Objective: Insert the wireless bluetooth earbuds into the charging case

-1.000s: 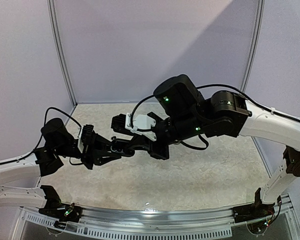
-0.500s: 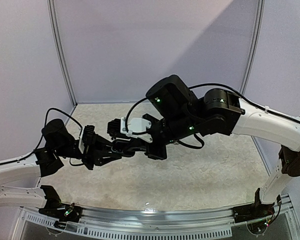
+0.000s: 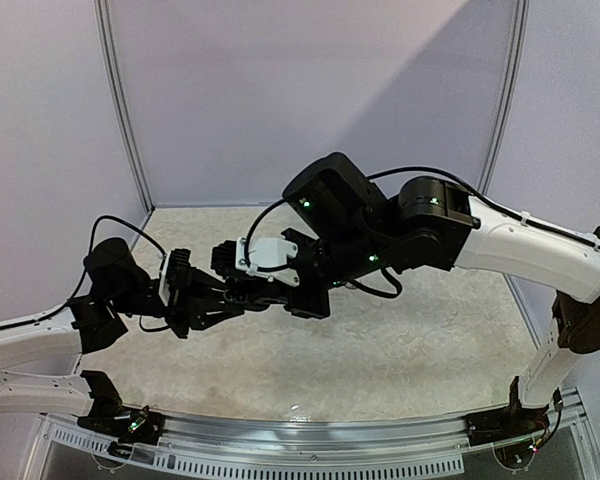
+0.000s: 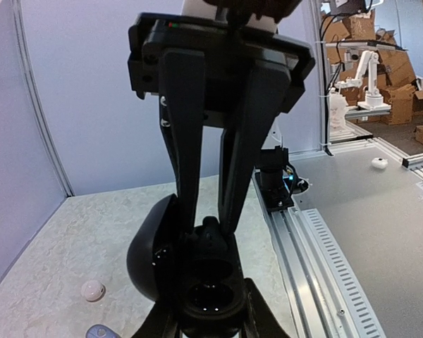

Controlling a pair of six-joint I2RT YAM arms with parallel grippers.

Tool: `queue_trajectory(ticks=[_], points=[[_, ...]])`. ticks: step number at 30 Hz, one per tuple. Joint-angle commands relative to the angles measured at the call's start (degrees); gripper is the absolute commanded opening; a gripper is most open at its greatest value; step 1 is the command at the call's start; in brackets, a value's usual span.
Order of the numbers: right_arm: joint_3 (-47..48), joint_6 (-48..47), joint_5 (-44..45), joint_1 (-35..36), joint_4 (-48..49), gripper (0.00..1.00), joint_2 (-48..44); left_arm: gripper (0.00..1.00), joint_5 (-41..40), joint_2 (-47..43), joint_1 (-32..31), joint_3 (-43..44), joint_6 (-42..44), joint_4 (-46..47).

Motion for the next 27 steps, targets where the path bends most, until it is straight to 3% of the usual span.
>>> queue_trajectory(ticks=[1,11,22,27], points=[[0.9,0.0,4.5,-0.8,-1.5,0.16,1.6,0.00,2.3,-0.4,-0.5,-0.2,0.2,1.7],[0.1,1.1,4.1,-0.7,0.0,0.25,-0.7,0.00,-0.8,-0.6,-0.1,-0.7,-4.9,2.0],[-10.7,6.7,-4.3,-2.8,17.2,0.34,-11.9,0.00,-6.3,-0.5,0.8,-0.5,-13.3,2.4],[-13.8,14.9,-5.2,-5.7,22.7,0.52,-14.7,0.00,-9.9,-0.5,1.9,0.3,-17.1,3.8]])
